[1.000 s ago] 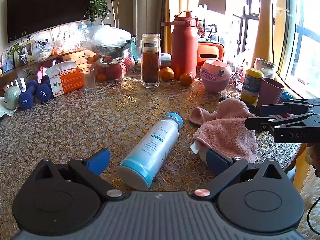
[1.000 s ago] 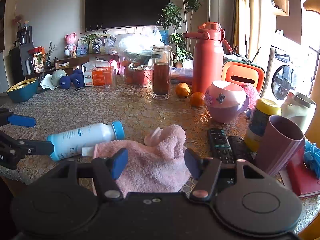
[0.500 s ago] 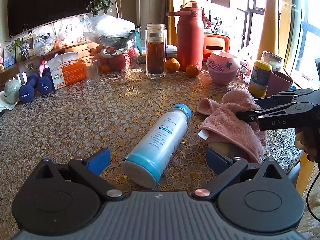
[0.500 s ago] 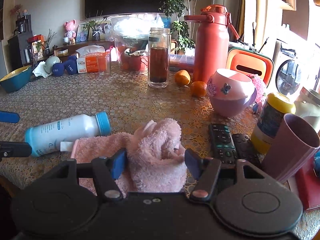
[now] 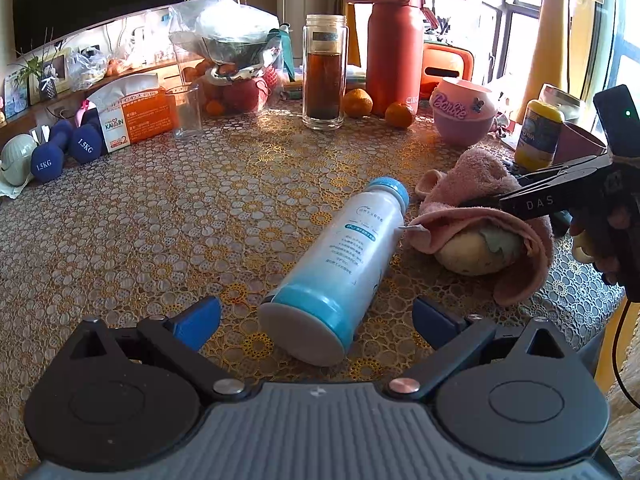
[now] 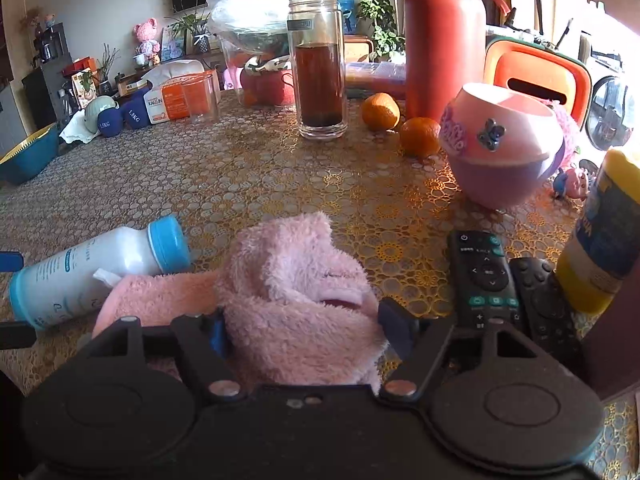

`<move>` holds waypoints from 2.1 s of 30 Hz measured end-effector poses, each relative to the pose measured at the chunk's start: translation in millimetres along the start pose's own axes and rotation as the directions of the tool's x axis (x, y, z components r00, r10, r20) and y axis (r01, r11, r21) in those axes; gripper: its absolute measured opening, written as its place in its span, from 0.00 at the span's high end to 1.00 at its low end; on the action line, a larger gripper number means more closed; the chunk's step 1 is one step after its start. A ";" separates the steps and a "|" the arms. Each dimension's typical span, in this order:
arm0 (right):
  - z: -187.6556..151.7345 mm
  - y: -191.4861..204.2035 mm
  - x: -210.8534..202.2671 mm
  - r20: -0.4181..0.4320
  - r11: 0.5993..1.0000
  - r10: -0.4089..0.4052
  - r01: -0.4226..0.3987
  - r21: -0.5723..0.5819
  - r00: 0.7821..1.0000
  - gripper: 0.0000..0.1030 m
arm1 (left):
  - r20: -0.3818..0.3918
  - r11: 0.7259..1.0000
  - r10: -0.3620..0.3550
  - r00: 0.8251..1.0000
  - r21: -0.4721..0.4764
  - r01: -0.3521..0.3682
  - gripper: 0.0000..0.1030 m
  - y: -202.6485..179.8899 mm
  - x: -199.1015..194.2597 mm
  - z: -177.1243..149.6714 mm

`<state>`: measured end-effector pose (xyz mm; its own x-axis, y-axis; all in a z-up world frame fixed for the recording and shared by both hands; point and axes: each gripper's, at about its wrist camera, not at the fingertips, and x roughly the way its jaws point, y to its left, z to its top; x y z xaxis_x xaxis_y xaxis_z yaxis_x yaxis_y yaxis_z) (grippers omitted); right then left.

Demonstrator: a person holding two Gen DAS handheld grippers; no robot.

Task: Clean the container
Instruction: 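Grasp the lying white-and-blue bottle with the left gripper while the right gripper holds the towel, then lift the bottle with the left gripper while the right gripper wipes it with the towel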

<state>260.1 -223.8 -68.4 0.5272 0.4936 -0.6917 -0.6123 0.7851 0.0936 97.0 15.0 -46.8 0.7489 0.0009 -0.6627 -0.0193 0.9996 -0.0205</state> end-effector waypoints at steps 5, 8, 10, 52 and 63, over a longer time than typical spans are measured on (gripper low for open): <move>3.0 -0.9 7.8 -0.016 1.000 0.025 -0.025 -0.002 1.000 0.27 | -0.014 1.000 -0.011 1.000 -0.009 0.010 0.00 5.5 9.5 -4.4; 4.7 1.0 8.9 -0.018 1.000 0.020 -0.020 -0.012 1.000 0.30 | -0.014 1.000 -0.014 1.000 0.007 0.014 0.01 4.9 14.3 -7.6; 4.1 2.6 8.4 -0.012 1.000 0.012 -0.012 -0.004 1.000 0.30 | -0.017 1.000 0.001 1.000 0.016 -0.001 0.01 3.6 17.7 -10.1; 43.7 135.2 -64.2 0.176 0.925 0.359 -0.326 -0.195 0.916 0.72 | 0.206 0.992 0.008 0.979 0.125 -0.035 0.46 -2.9 -47.7 7.9; 54.4 79.9 -5.3 0.130 0.940 0.341 -0.342 -0.011 0.931 0.72 | 0.297 0.986 -0.033 0.954 0.168 -0.018 0.46 5.1 -33.4 42.5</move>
<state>240.4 -143.3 -18.3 0.3590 0.7756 -0.5192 -0.7623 0.5646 0.3164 100.0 21.3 7.0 0.9120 -0.0237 -0.4096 0.0784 0.9900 0.1173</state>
